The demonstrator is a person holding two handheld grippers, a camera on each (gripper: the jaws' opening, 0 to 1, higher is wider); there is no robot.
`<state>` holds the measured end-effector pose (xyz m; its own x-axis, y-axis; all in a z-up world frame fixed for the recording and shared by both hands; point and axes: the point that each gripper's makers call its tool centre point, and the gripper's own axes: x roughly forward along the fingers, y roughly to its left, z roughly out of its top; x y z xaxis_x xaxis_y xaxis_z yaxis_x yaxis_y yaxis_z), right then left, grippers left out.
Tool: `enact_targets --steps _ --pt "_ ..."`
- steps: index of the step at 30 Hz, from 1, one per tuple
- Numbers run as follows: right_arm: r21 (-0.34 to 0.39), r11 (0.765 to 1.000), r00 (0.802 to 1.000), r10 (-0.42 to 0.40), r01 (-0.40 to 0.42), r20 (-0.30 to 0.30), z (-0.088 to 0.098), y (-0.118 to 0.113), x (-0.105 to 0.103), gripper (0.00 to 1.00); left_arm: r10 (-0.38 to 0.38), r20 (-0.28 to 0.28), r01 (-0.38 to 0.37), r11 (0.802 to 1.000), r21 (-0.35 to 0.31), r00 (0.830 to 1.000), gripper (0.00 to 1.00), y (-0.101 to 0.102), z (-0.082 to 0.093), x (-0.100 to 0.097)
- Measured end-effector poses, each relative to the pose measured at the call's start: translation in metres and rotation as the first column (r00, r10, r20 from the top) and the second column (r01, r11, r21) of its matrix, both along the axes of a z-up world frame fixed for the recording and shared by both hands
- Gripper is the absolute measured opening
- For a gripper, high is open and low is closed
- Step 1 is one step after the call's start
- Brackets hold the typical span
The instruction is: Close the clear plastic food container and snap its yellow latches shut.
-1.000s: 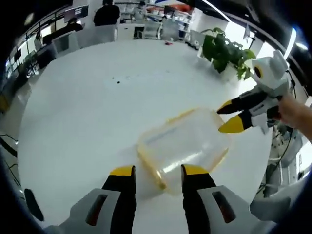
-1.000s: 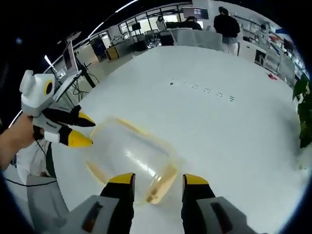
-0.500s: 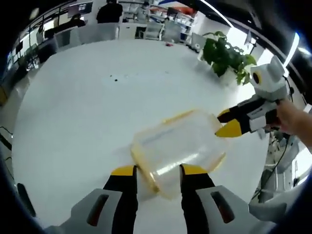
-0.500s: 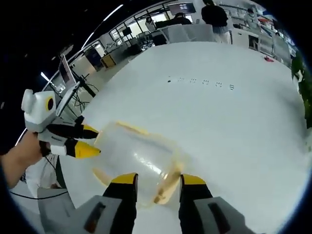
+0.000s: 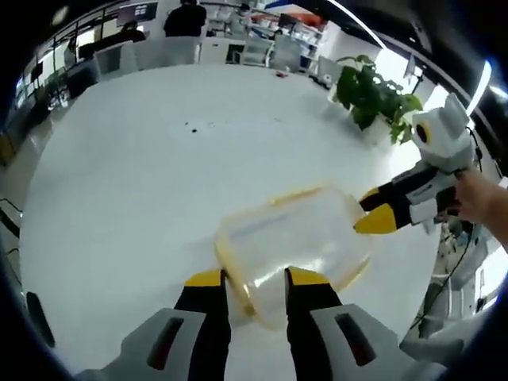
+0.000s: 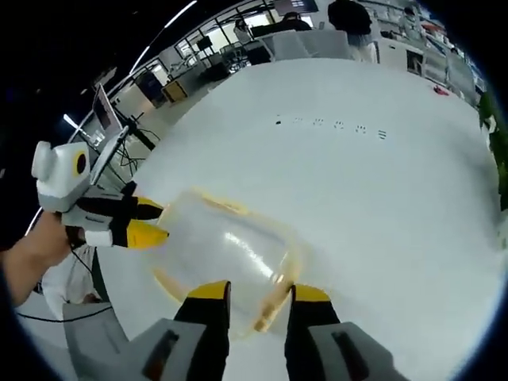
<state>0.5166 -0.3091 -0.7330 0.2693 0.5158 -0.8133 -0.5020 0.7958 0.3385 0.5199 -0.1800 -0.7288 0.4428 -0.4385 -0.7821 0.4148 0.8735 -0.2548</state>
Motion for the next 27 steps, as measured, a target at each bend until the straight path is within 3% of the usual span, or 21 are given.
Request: enact_targets --steps 3,5,11,18,21,27 --pt "0.037 0.999 0.999 -0.036 0.036 -0.011 -0.002 -0.005 -0.001 0.23 0.011 -0.016 -0.011 1.0 -0.009 1.0 0.23 0.0 -0.001 0.0" --pt "0.028 0.999 0.999 -0.032 0.032 0.005 -0.001 -0.004 -0.004 0.23 -0.011 -0.005 0.011 1.0 0.013 1.0 0.23 -0.001 -0.001 0.0" --pt "0.028 0.999 0.999 -0.028 0.029 -0.017 -0.002 -0.006 -0.007 0.24 0.005 -0.019 -0.005 1.0 0.001 1.0 0.23 -0.002 -0.001 0.0" --pt "0.053 0.998 1.0 -0.027 0.027 0.007 -0.003 -0.008 -0.011 0.25 -0.011 -0.014 0.011 1.0 -0.006 1.0 0.25 -0.002 -0.001 0.003" --pt "0.06 0.998 0.999 -0.034 0.033 0.016 -0.003 -0.008 -0.012 0.25 0.042 -0.025 -0.042 0.999 -0.024 0.999 0.27 0.0 -0.003 0.006" --pt "0.065 0.998 1.0 -0.023 0.022 0.017 -0.004 -0.003 -0.014 0.25 0.041 -0.016 -0.041 0.999 -0.022 0.999 0.28 0.003 -0.002 0.006"
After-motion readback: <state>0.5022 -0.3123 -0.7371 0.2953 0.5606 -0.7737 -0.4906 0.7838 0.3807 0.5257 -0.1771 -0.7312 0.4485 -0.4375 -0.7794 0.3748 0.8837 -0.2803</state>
